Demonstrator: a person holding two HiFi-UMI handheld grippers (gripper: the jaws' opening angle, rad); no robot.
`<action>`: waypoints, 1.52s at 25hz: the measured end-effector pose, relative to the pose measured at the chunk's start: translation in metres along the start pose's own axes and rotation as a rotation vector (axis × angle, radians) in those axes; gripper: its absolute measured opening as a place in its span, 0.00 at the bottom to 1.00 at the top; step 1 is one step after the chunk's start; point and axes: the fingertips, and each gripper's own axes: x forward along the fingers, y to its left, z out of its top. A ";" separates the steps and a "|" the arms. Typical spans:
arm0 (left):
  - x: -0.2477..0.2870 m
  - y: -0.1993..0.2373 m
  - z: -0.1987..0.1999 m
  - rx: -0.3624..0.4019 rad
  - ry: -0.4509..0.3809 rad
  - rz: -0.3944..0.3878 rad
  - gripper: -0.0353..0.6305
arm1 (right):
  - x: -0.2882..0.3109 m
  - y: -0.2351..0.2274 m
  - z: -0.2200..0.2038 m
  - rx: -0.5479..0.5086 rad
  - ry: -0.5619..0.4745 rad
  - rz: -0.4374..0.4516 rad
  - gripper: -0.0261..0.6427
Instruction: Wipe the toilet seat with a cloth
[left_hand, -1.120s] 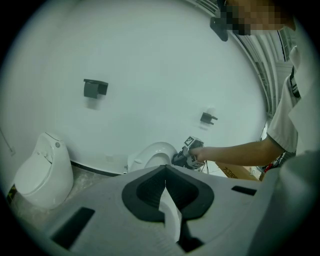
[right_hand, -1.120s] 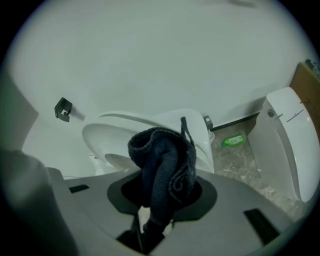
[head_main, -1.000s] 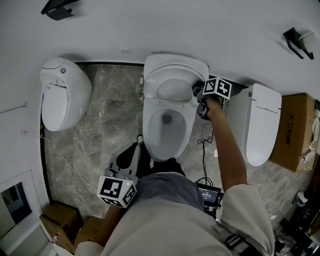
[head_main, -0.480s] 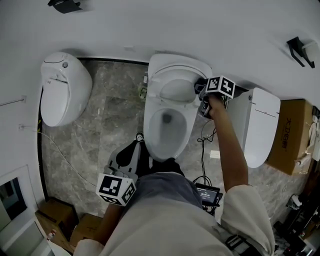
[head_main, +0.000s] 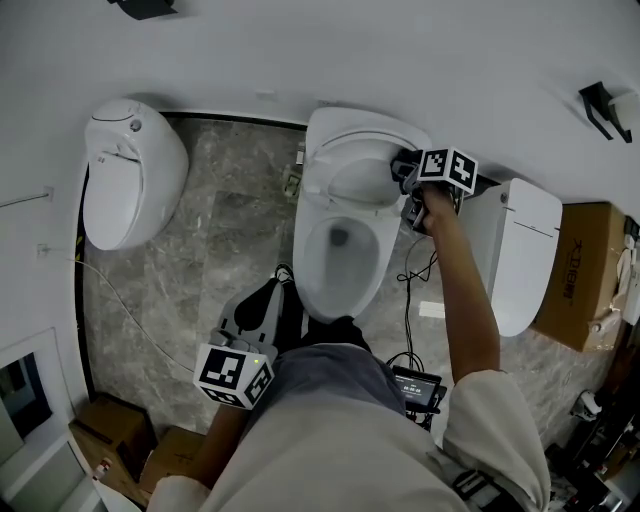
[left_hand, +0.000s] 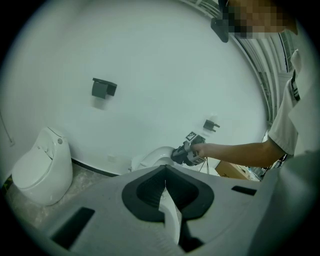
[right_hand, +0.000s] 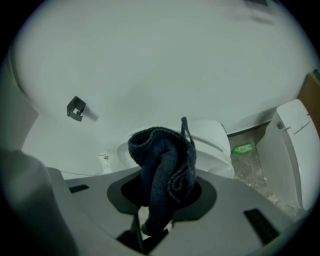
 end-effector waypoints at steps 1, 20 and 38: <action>-0.001 0.002 0.000 0.000 0.000 -0.001 0.07 | 0.001 0.003 0.000 -0.010 -0.003 0.008 0.19; -0.006 0.036 -0.004 -0.017 0.032 -0.033 0.07 | 0.025 0.071 -0.004 0.030 -0.039 0.157 0.20; 0.004 0.087 -0.068 -0.065 0.190 -0.124 0.07 | 0.115 0.090 -0.073 0.109 -0.039 0.115 0.20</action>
